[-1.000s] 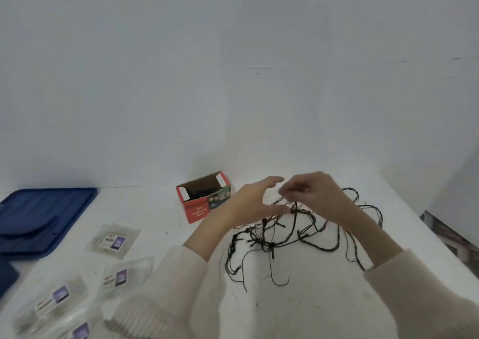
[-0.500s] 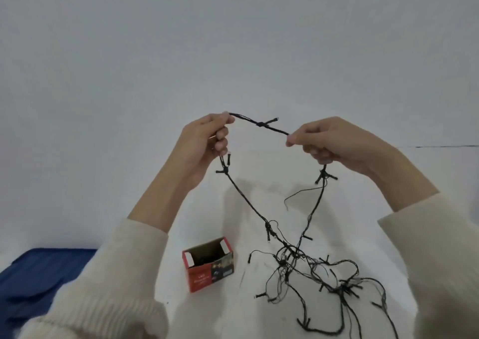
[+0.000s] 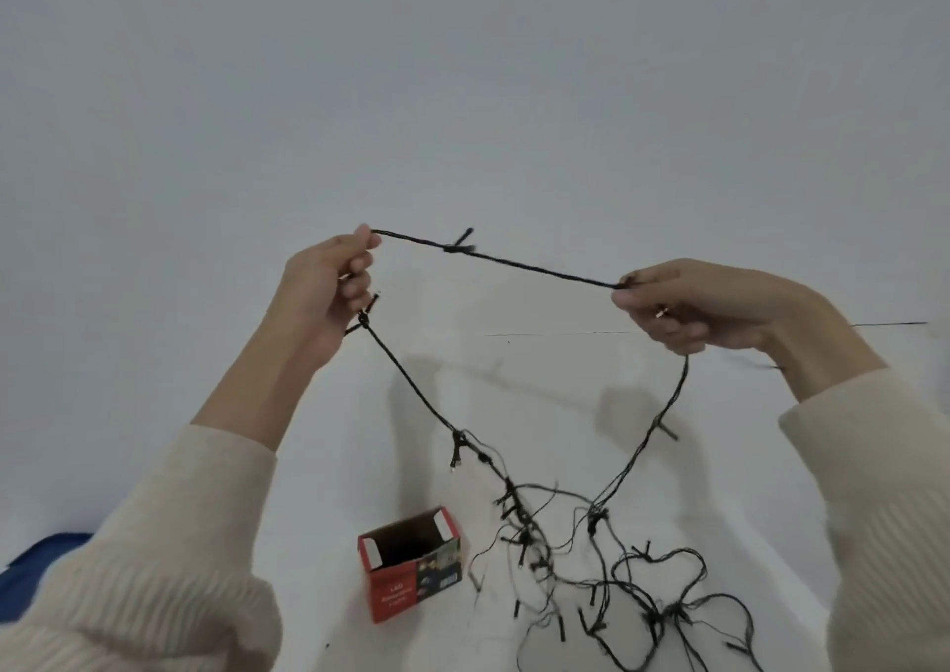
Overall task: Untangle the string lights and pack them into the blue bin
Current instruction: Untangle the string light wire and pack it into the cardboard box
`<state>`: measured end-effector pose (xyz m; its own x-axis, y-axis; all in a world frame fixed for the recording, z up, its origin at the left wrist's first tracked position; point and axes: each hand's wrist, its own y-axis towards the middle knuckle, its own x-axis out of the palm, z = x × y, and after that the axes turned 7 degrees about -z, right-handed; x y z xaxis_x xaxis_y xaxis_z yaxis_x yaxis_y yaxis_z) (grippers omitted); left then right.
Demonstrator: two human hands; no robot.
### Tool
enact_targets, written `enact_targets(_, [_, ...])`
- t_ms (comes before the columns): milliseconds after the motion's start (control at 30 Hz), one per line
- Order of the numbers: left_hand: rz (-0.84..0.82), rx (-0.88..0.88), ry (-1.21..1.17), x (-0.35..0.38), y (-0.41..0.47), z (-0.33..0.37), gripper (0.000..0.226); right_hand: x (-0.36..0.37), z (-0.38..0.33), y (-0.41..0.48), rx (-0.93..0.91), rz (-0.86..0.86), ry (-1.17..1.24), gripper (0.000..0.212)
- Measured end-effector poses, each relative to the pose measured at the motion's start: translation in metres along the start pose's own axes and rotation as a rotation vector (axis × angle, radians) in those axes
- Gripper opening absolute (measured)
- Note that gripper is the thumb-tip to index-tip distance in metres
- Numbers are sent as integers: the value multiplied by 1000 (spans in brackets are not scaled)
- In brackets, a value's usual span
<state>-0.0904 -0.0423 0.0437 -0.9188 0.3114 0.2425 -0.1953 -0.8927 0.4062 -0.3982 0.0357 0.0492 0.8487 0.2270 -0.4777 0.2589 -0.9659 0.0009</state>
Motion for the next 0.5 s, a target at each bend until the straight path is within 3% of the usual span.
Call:
enact_targets(133, [163,3,-82,-31,7,8,22,-8,14,-10,55,33,-25,28])
enact_targets(233, [221,-31,78,-39,10,1,22,-12,16,-11,-39,132,228,27])
enact_targets(300, [206,-64,245,-34,11,-4,23,-9,6,-7,-189,182,485,24])
enact_targets(400, [-25,-93,649,-6,7,-15,14,4,-24,4,-344,209,660,20])
enact_targets(467, [-110,43,1047,21,1,-22,20,18,-44,13,-360,187,635,18])
enact_targets(500, [-138,154,1097,39,-4,-25,25,26,-52,17,-357,165,618,16])
